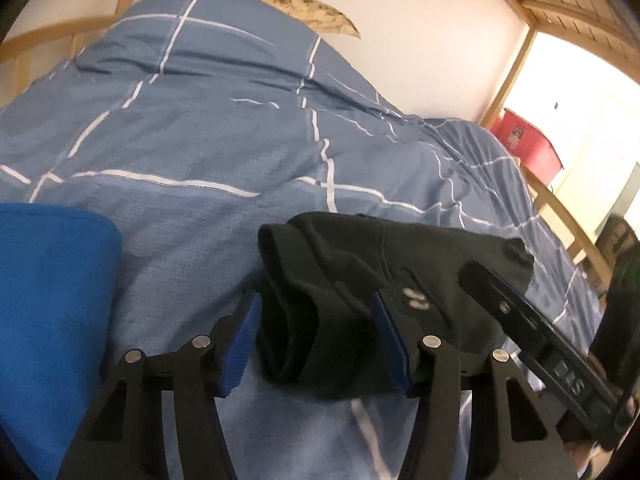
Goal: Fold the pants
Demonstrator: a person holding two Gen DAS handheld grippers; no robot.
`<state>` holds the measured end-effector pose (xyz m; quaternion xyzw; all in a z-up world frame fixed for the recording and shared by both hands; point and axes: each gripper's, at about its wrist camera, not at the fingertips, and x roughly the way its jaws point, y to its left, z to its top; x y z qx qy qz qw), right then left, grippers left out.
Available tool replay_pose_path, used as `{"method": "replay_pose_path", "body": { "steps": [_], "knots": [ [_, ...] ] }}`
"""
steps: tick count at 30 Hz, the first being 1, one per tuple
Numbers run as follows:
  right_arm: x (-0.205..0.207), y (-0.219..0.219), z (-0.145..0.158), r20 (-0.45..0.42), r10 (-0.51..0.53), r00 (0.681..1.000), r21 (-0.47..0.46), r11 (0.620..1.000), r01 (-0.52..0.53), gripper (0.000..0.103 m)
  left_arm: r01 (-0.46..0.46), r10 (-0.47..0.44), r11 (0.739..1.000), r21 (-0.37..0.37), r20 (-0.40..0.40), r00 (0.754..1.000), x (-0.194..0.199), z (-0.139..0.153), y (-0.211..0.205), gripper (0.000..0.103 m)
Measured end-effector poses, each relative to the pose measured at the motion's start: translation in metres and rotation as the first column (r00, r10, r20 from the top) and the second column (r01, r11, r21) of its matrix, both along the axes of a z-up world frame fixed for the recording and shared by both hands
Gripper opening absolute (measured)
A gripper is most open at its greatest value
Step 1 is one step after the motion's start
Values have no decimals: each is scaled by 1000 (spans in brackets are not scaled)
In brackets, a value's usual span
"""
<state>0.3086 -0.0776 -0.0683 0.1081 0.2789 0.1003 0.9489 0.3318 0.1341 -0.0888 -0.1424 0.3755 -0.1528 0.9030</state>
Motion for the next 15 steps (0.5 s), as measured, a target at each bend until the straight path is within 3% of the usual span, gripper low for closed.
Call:
{"method": "replay_pose_path", "body": {
  "steps": [5, 10, 11, 12, 15],
  "knots": [
    [3, -3, -4, 6, -15, 1000, 12, 1000, 15, 62, -1, 0, 1000, -17, -70, 998, 13, -11, -4, 45],
    [9, 7, -15, -12, 8, 1000, -22, 1000, -9, 62, -6, -10, 995, -103, -151, 989, 19, -30, 1, 45],
    [9, 9, -16, -16, 15, 1000, -25, 1000, -15, 62, -8, -10, 994, -113, -155, 988, 17, -32, 2, 41],
    [10, 12, -19, -26, 22, 999, -33, 999, -23, 62, -4, -17, 991, -132, -160, 987, 16, -34, 3, 27],
    [13, 17, -25, -56, 34, 998, -43, 998, -36, 62, 0, -24, 989, -146, -163, 986, 10, -31, 5, 15]
  ]
}}
